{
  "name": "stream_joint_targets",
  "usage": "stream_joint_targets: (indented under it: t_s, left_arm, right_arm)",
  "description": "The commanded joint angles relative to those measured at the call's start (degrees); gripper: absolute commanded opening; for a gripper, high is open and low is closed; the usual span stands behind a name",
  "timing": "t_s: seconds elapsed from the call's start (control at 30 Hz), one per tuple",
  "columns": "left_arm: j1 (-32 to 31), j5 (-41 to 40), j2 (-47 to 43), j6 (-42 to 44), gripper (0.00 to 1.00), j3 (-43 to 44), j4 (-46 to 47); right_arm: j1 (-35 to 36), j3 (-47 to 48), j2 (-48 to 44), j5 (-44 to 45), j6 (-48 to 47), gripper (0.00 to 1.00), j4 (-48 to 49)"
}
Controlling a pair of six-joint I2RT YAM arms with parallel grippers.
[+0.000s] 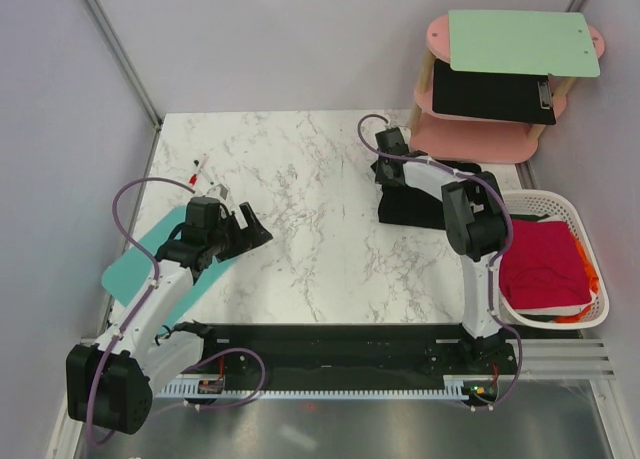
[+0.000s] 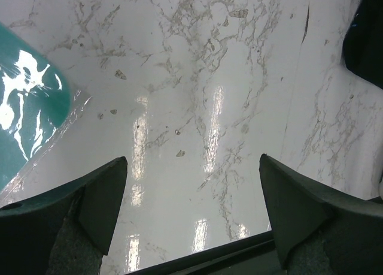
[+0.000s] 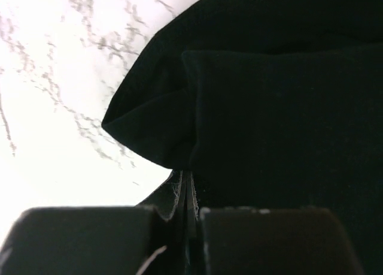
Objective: Fold and stack the t-shirts
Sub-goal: Put the neatly folded tshirt into the corner of the board with the right arm
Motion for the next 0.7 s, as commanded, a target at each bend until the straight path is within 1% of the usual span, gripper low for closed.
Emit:
stream_joint_targets:
  t_s: [0.0, 0.23, 0.3, 0.37, 0.6, 0.67]
  left_arm:
    - [0.0, 1.4, -1.6, -1.3, 0.97, -0.8, 2.1]
    - [0.0, 2.0, 0.0, -1.1, 0.97, -0.4, 2.5]
    - [0.0, 2.1, 0.2, -1.2, 0.97, -0.4, 2.7]
    - [0.0, 2.2, 0.2, -1.3, 0.97, -0.5, 2.8]
    - [0.0, 2.9, 0.6, -1.1, 0.98, -0.4, 3.3]
    - [0.0, 3.0, 0.9, -1.1, 0.98, -0.5, 3.5]
  right_arm:
    - [-2.1, -5.6, 1.2, 3.0, -0.3, 0.00, -9.0]
    - [-3.6, -9.1, -0.9, 2.4, -1.0, 0.00, -10.4]
    - [-4.1, -9.2, -1.3, 2.3, -1.0, 0.00, -12.2]
    - [-4.4, -10.0, -2.1, 3.5, -1.0, 0.00, -13.0]
    - [-7.6, -15.1, -5.7, 3.8, -1.5, 0.00, -13.1]
    - [-7.8, -16.3, -6.5, 3.8, -2.1, 0.01, -13.1]
